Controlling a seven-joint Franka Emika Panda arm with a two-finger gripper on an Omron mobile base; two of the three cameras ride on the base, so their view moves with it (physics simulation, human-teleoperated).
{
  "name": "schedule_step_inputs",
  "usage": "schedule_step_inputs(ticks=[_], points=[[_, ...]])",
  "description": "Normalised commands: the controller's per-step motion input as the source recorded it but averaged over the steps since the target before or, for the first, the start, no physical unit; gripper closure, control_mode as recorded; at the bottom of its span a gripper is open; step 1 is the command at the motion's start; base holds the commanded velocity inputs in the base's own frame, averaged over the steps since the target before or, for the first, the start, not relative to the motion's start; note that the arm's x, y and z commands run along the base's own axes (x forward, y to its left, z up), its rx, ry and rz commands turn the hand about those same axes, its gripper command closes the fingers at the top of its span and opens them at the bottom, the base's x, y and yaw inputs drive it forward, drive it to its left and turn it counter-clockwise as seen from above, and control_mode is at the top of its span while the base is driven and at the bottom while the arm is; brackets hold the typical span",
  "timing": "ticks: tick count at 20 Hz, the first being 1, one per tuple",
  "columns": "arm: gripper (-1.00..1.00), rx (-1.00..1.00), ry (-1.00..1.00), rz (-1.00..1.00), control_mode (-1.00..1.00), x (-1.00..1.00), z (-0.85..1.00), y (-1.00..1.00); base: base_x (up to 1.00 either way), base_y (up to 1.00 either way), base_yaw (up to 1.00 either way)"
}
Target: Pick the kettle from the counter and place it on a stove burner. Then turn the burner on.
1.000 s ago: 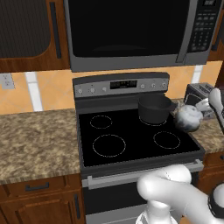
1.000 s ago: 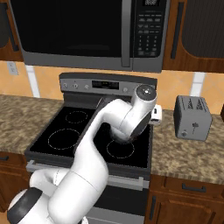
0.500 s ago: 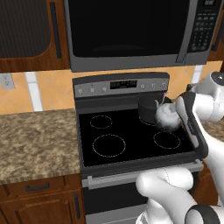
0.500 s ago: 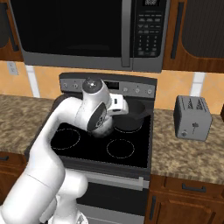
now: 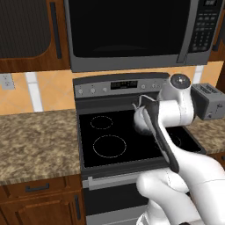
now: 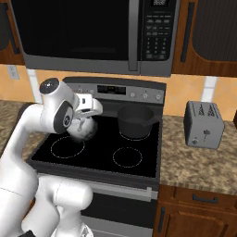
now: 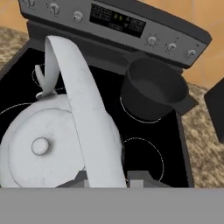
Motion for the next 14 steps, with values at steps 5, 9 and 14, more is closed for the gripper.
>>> schedule_step_inputs(ticks=[5,9,14], points=[[1.00,-0.20,0.10,0.00,-1.00,0.03,-0.02,1.00,0.00,0.00,0.00],[1.00,-0.19,0.13,0.00,-1.00,0.21,-0.22,1.00,0.00,0.00,0.00],[1.00,0.08,0.09,0.04,-1.00,0.07,-0.51,0.72,0.00,0.00,0.00]])
